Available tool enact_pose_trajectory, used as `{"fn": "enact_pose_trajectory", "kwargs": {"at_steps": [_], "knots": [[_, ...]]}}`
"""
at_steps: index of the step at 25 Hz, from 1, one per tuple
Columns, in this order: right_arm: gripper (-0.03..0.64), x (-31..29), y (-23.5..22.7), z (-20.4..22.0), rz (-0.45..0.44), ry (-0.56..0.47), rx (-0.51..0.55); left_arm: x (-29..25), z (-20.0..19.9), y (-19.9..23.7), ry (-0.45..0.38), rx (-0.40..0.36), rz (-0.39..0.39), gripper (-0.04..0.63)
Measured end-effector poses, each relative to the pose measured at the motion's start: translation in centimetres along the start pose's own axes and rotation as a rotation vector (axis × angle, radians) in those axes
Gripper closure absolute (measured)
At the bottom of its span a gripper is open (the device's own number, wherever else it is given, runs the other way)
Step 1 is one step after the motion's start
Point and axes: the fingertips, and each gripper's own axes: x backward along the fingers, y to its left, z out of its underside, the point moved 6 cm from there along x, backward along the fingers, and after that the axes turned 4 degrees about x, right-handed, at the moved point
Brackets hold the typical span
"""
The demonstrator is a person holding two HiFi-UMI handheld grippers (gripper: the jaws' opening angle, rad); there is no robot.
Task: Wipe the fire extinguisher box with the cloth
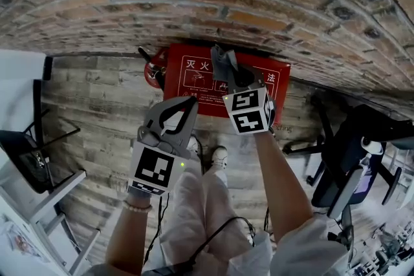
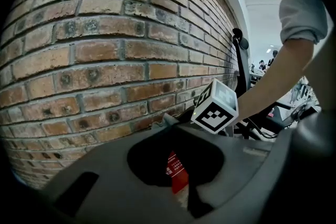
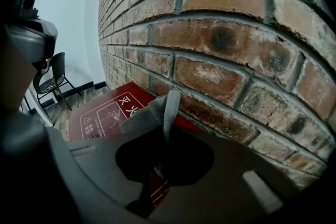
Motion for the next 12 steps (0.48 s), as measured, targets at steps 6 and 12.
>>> {"fn": "enact_pose_trajectory", "kwargs": {"at_steps": [6, 12], "knots": [[0.598, 1.1, -1.9, 1.5, 0.028, 0.01, -0.01, -0.9, -0.2, -1.5, 0.008, -0.006, 0.026, 0.598], [0.598, 1.9, -3.7, 2.8, 0.061, 0.018, -0.029, -1.9, -0.4, -2.4, 0.013, -0.016, 0.042, 0.598]]}}
